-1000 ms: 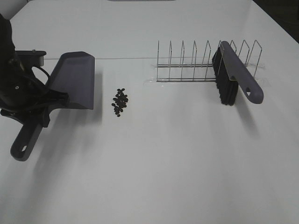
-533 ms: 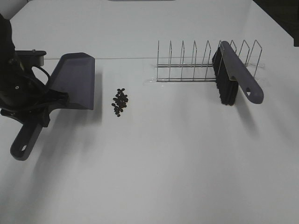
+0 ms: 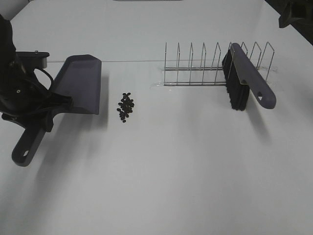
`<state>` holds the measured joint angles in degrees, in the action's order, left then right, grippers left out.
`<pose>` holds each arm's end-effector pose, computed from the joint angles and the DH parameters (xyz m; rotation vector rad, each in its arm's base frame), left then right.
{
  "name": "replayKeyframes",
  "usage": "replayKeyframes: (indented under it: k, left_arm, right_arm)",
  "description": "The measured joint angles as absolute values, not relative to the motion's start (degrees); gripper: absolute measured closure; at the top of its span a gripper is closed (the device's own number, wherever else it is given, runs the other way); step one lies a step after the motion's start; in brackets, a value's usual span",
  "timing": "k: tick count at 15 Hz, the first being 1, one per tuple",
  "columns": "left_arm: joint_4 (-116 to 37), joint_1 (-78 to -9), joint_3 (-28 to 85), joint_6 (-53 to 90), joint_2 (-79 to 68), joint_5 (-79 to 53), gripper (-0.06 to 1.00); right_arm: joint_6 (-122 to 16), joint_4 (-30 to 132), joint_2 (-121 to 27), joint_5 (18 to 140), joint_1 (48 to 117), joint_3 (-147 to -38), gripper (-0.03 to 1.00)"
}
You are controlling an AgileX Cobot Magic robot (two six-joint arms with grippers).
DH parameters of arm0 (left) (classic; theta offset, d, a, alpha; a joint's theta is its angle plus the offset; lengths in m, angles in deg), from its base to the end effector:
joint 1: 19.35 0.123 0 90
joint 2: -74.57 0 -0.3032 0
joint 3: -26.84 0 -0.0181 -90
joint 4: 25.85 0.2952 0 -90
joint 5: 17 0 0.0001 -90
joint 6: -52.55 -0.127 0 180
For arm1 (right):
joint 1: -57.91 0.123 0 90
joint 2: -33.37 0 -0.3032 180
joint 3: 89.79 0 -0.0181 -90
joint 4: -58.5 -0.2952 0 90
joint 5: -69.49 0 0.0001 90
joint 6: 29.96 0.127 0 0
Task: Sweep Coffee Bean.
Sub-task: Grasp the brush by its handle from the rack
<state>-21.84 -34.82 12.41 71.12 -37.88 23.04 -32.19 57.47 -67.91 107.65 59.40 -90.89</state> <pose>0.3789 -0.0989 0.1170 -0.0083 2.9084 -0.0264 0.4372 0.0128 0.2910 -0.0664 2.4135 0.0140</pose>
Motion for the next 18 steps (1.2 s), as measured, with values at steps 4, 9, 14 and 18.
replayKeyframes:
  k: [4, 9, 14, 18]
  left_arm:
    - [-21.84, -34.82, 12.41, 71.06, -37.88, 22.99, 0.59]
    - [-21.84, -34.82, 12.41, 71.06, -37.88, 22.99, 0.59]
    - [-21.84, -34.82, 12.41, 71.06, -37.88, 22.87, 0.59]
    - [-21.78, -34.82, 12.41, 71.06, -37.88, 21.56, 0.59]
  right_arm:
    - [-32.19, 57.47, -75.88, 112.47, 60.43, -99.88, 0.25]
    - [-32.19, 55.81, -87.91, 123.93, 60.66, -115.81, 0.3]
    - [-31.68, 52.6, -94.9, 129.94, 60.66, -124.58, 0.3]
    - [-30.65, 54.09, -98.85, 131.89, 62.67, -128.59, 0.3]
